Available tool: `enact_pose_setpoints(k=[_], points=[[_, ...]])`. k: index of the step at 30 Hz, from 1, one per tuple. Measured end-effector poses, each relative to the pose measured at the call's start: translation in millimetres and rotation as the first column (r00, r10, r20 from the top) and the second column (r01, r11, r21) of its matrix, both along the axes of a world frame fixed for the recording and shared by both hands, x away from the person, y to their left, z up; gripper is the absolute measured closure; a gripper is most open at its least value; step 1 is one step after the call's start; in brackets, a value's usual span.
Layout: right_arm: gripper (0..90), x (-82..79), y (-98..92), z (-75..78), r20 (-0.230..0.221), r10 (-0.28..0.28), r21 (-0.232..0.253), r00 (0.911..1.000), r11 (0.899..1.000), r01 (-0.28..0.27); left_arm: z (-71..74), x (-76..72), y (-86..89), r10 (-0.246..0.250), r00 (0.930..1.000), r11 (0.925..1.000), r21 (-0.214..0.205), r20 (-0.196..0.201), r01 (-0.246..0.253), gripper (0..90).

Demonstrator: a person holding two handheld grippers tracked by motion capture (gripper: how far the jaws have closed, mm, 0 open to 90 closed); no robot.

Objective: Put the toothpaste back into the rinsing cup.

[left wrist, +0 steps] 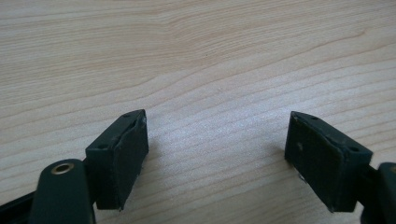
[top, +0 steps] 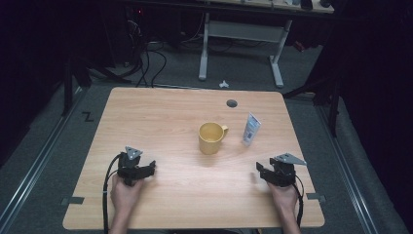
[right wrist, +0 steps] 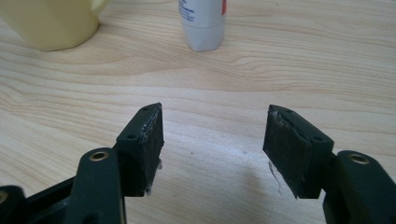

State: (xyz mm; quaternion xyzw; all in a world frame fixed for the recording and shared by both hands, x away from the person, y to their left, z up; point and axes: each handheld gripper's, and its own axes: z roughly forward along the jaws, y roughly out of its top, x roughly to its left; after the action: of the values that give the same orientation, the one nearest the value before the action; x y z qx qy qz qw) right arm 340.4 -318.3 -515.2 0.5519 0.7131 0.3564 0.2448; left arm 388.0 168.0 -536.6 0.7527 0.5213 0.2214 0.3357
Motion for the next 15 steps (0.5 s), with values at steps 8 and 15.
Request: enact_pose_setpoints(k=[8, 15], points=[[40.3, -2.9, 9.3, 2.5, 0.012, 0.027, 0.012, 0.9995, 1.000, -0.028, 0.0, 0.0, 0.0, 0.000, 1.0000, 1.0000, 0.000, 0.000, 0.000, 21.9], [41.4, -2.8, 16.5, 6.0, 0.016, 0.047, 0.016, 0.9988, 0.999, -0.047, -0.1, 0.0, 0.0, 0.001, 1.0000, 1.0000, 0.000, 0.001, -0.001, 21.9]])
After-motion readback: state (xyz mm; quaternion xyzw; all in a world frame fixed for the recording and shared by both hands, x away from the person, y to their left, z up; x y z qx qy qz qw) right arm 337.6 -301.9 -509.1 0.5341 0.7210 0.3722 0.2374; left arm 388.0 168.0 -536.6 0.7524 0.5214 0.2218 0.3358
